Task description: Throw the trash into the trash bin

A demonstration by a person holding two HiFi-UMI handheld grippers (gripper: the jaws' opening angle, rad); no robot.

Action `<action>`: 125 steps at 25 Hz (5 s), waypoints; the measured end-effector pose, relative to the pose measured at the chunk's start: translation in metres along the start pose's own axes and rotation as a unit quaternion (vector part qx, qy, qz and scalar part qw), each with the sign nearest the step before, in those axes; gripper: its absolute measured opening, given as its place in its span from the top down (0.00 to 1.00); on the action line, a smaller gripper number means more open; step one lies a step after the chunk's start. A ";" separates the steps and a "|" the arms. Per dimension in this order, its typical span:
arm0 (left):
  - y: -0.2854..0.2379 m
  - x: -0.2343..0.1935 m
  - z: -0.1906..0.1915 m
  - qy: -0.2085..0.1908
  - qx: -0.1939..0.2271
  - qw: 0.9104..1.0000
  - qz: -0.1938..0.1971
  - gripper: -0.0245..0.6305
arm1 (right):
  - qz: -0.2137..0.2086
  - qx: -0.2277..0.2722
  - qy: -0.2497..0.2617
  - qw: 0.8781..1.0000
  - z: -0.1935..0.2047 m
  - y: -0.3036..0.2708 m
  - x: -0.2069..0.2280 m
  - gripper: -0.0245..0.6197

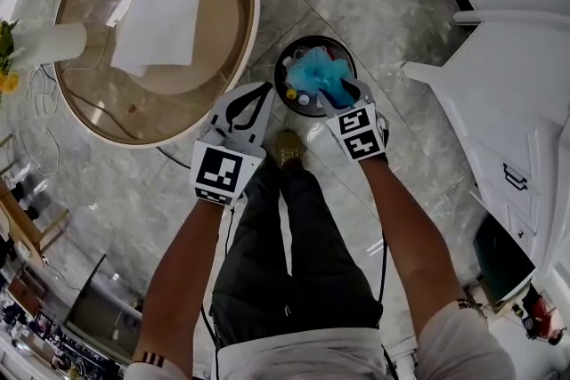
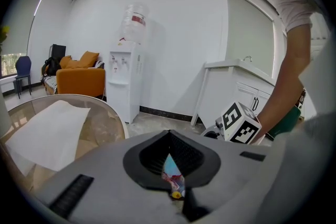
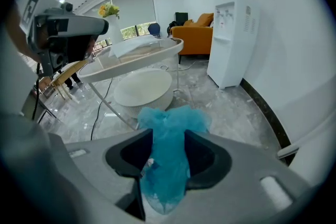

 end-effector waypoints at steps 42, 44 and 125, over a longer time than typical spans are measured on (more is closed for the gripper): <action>0.064 -0.012 -0.090 0.022 0.154 0.981 -0.118 0.96 | -0.080 0.347 0.033 0.934 -0.189 0.092 -0.073 0.96; 0.073 -0.017 -0.094 0.021 0.169 0.977 -0.130 0.96 | -0.100 0.357 0.033 0.928 -0.200 0.091 -0.086 0.96; 0.158 -0.244 -0.054 0.072 0.103 0.946 -0.298 0.96 | -0.208 0.053 0.184 0.959 -0.285 -0.248 -0.196 0.34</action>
Point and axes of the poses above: the fingertips, and each gripper's own axes: y backward along the fingers, x to its right, z out of its underside, the point moved 8 cm from there along y, backward along the fingers, and after that the axes turned 15 degrees about x, right-handed, at the moved point
